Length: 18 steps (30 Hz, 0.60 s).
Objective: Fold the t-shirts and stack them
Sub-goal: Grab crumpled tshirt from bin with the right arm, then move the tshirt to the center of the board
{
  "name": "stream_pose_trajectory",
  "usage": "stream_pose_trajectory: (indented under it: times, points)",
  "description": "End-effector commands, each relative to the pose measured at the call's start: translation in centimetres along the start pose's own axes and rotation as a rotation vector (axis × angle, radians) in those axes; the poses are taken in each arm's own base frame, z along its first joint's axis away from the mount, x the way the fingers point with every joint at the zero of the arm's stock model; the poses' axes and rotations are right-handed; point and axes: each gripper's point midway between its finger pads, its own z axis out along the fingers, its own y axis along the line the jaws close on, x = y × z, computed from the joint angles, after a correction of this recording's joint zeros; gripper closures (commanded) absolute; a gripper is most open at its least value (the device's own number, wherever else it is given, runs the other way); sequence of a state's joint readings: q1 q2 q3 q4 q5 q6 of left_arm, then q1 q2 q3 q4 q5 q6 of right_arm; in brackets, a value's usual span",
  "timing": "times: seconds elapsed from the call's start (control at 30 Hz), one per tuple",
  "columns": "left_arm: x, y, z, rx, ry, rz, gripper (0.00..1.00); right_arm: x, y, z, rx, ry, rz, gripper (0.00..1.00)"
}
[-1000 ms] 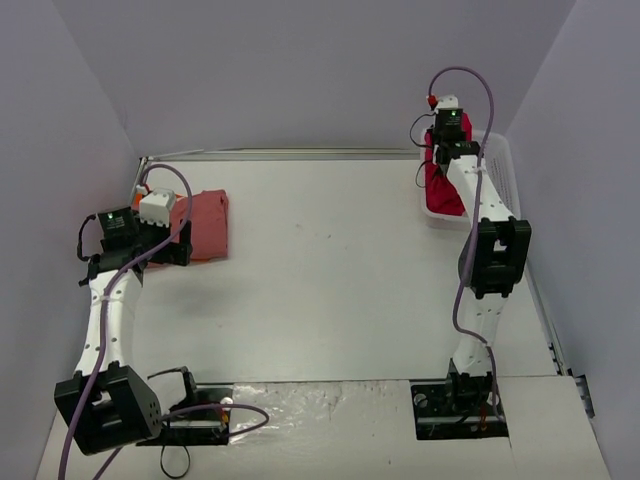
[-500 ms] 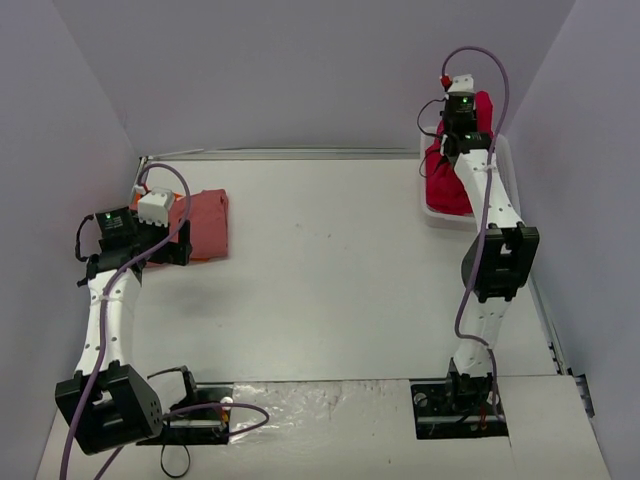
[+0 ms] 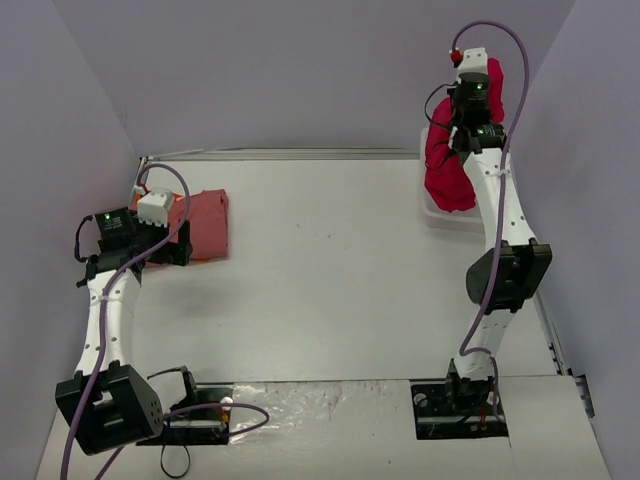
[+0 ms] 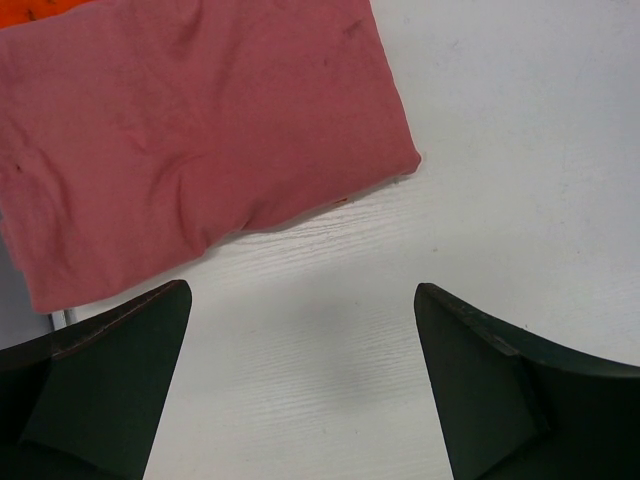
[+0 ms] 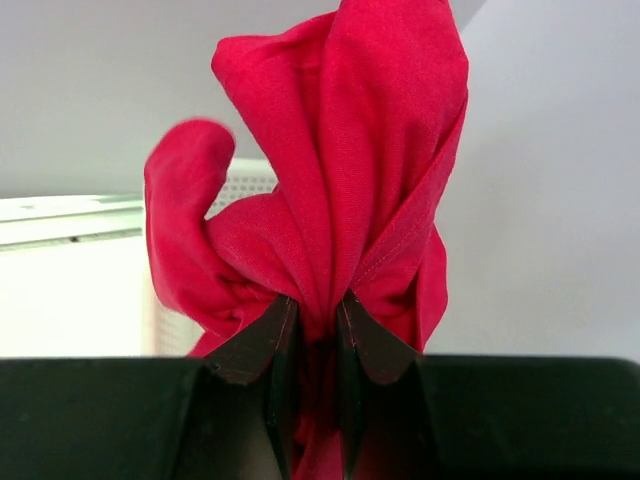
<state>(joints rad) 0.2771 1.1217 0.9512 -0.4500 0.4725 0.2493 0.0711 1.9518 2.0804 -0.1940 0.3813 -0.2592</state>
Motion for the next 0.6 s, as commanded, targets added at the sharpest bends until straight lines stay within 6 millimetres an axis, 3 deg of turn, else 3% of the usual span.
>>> stream_pose_trajectory:
  times: [0.0,0.1,0.2,0.23,0.33,0.37,0.5,0.57]
  points:
    - [-0.6,-0.2,-0.7,0.008,-0.03,-0.004,0.06,-8.0,-1.5,-4.9,-0.027,-0.209,0.087,1.0]
    - [-0.6,-0.2,-0.7,0.009,-0.031,-0.007,0.06,-9.8,-0.4,-6.7,-0.099,-0.265,0.093,1.0]
    - [-0.5,-0.2,-0.7,0.011,-0.031,-0.008,0.06,-11.5,1.9,-9.5,-0.182,-0.318,0.08,1.0]
    - [-0.5,-0.2,-0.7,0.014,-0.029,-0.012,0.06,-12.1,3.5,-11.0,-0.222,-0.335,0.071,1.0]
    - [-0.5,-0.2,-0.7,0.013,-0.03,-0.013,0.06,-12.6,5.8,-13.7,-0.285,-0.361,0.028,1.0]
    - [-0.5,-0.1,-0.7,0.011,-0.03,-0.014,0.05,-12.8,7.7,-15.2,-0.331,-0.373,0.011,1.0]
    - [-0.6,-0.1,-0.8,0.009,-0.033,-0.016,0.06,-11.2,12.4,-18.5,-0.47,-0.353,-0.054,1.0]
    - [-0.6,-0.1,-0.9,0.009,-0.035,-0.017,0.06,-8.3,14.8,-18.6,-0.54,-0.304,-0.094,1.0]
